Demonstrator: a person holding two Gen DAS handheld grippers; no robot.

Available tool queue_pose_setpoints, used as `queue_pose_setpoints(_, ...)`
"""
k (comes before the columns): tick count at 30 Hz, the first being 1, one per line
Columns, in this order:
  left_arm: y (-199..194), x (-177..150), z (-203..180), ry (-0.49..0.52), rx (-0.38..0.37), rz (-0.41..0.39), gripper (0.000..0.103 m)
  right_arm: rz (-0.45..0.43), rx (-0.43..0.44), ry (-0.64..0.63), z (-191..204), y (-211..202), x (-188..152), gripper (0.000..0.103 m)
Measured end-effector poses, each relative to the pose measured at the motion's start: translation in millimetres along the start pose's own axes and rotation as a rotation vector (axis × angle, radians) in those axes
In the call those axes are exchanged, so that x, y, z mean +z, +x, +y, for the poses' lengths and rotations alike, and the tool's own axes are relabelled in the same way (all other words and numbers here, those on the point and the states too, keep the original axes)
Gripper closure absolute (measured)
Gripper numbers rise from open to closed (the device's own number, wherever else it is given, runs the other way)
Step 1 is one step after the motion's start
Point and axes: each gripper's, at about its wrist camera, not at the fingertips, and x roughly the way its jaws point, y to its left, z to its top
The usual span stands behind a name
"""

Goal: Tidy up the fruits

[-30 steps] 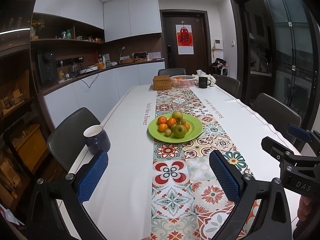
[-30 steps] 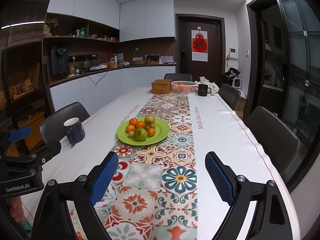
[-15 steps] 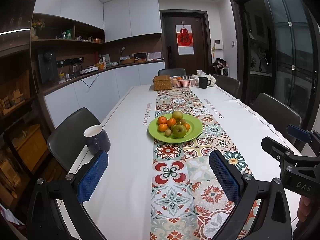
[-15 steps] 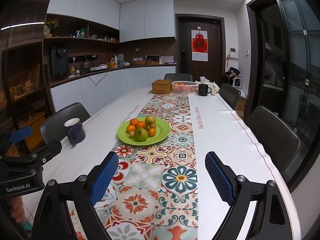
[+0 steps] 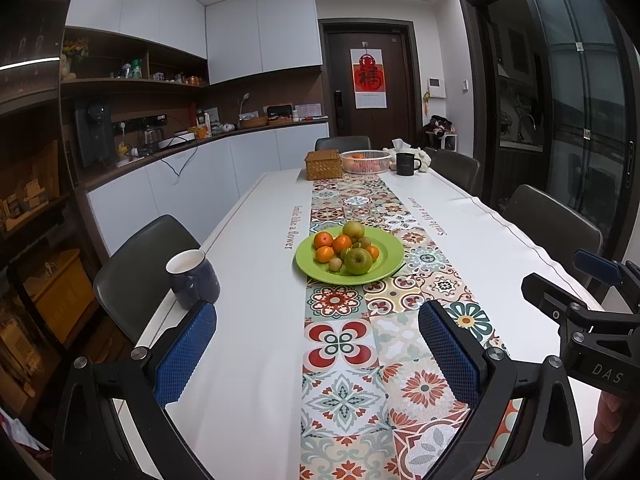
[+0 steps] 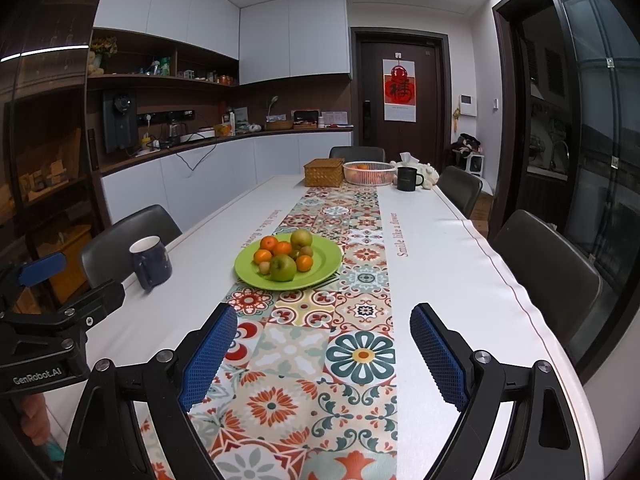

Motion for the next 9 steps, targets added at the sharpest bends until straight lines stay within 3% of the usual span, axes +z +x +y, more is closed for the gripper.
queue_pose_setpoints(9,2.6,-1.2,-0.1,0.0,0.003,0.01,0.0,0.0,0.001,0.001,-0.2,0.3,-0.1,0.014)
